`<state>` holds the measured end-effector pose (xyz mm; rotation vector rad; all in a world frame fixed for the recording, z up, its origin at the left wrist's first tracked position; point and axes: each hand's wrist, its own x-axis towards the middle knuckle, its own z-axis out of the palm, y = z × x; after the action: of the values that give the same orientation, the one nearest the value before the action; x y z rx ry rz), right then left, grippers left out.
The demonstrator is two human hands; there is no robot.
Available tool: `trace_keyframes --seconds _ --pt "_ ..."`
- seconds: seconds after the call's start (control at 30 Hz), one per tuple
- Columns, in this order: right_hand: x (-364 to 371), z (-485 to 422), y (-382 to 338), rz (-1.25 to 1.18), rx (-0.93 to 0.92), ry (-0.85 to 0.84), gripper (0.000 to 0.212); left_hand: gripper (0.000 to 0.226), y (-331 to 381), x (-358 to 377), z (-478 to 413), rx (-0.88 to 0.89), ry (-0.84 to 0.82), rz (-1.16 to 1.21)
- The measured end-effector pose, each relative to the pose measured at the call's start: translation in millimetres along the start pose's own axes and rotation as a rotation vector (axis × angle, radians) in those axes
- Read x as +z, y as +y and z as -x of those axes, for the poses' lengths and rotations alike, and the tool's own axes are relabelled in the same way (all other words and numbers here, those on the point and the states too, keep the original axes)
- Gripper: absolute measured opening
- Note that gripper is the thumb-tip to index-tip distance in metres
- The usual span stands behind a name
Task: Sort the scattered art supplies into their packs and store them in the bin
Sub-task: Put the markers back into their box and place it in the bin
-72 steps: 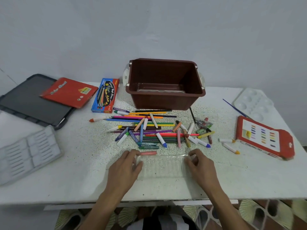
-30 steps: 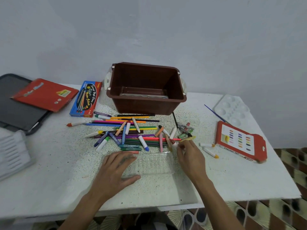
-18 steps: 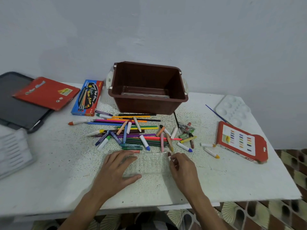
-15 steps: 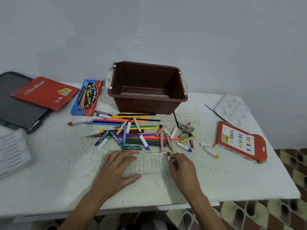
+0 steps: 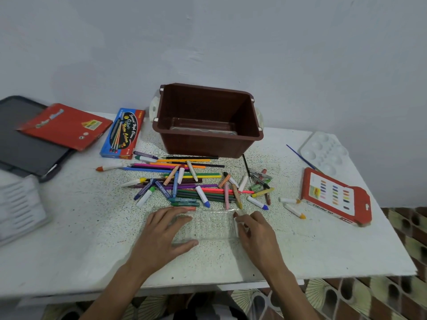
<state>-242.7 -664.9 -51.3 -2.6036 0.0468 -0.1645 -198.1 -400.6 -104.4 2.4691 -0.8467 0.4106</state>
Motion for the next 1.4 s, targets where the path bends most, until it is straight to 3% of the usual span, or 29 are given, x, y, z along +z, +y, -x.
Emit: trace_keyframes --seconds 0.4,0.73,1.17,1.27,1.4 --pt "-11.6 0.7 12.3 -0.143 -0.001 -0.167 0.035 0.056 0.1 -0.7 0.3 -0.017 -0.004 0.027" --pt "-4.5 8.0 13.6 -0.188 -0.008 -0.120 0.035 0.054 -1.1 0.9 0.4 -0.027 -0.013 0.051" --pt "-19.5 -8.4 11.8 -0.346 0.171 -0.270 0.025 0.054 -0.7 0.5 1.0 -0.027 -0.016 0.053" --pt "-26.4 -18.2 14.6 -0.300 0.157 -0.160 0.020 0.054 -0.9 0.6 0.9 -0.025 -0.016 0.049" --pt "-27.0 -30.5 29.7 0.022 0.139 0.039 0.024 0.055 -0.9 0.4 0.9 -0.019 -0.011 0.038"
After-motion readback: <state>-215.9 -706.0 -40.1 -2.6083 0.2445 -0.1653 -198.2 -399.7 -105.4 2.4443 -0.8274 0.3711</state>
